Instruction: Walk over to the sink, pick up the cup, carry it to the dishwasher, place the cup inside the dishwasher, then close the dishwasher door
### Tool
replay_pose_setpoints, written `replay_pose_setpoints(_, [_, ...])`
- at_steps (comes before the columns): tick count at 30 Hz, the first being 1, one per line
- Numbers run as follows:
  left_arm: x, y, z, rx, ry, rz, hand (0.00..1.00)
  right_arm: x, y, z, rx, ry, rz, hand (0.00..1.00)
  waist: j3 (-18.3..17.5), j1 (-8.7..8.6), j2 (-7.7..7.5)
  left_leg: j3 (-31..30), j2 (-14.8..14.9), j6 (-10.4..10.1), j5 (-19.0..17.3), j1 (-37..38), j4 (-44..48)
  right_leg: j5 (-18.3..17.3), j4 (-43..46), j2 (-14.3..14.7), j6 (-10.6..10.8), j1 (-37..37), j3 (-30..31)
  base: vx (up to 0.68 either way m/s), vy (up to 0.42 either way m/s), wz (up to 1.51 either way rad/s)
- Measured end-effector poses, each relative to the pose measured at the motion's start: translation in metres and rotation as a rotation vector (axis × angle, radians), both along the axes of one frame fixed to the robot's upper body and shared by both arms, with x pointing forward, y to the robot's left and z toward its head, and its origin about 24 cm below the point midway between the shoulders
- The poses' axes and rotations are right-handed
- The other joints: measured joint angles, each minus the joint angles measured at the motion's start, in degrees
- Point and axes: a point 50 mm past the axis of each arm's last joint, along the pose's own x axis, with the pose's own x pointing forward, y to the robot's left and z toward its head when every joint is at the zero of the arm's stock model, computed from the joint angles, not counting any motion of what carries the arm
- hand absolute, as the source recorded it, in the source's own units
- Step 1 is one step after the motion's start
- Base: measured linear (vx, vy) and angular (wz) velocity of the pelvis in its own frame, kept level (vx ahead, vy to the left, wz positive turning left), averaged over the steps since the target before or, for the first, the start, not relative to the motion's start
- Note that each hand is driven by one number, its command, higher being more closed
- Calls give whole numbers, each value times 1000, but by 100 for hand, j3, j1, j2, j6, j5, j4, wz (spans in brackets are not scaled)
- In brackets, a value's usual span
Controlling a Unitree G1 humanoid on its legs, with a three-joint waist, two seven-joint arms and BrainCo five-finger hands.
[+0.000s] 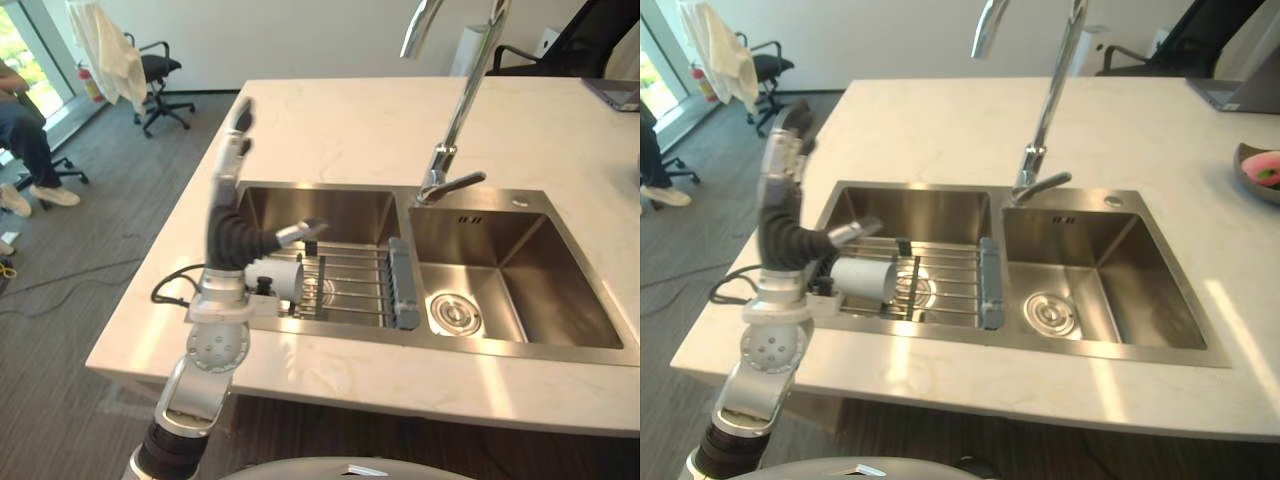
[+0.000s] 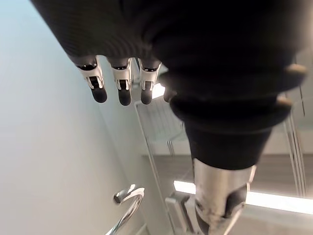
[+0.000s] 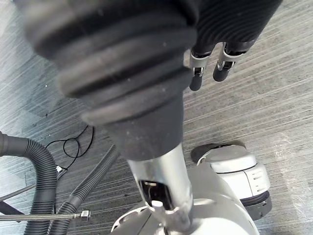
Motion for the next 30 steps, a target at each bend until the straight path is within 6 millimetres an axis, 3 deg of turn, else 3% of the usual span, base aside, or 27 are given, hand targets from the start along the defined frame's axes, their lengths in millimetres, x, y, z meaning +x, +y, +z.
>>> replay_pose_setpoints(3, [15,-4,-23,230,119,-30,0,1,0,-1,6,9,0,0,-11,-131,-28,40,-108,16,6,131,-110,48,-106,-78,69,95,55,7,56,-8])
replay_pose_setpoints(8, [38,15,-62,536,351,-14,0,10,-5,0,-1,16,51,0,-6,-310,0,167,-153,32,73,286,-315,215,-348,-71,67,151,94,-46,6,-14])
replay_pose_setpoints(10, [41,23,-68,619,384,9,0,10,-4,-1,1,24,66,0,-4,-377,3,161,-165,33,98,299,-360,244,-388,-73,71,161,90,-42,-2,1])
replay_pose_setpoints(23, [70,44,-59,926,449,88,0,19,-8,1,3,32,137,0,32,-597,-20,334,-205,23,84,428,-419,450,-681,-77,91,297,236,-7,3,-6])
replay_pose_setpoints(30, [78,57,-69,1050,551,91,0,23,-7,0,4,34,174,0,49,-705,-35,395,-206,21,51,469,-419,451,-682,-78,93,299,288,-9,3,-5])
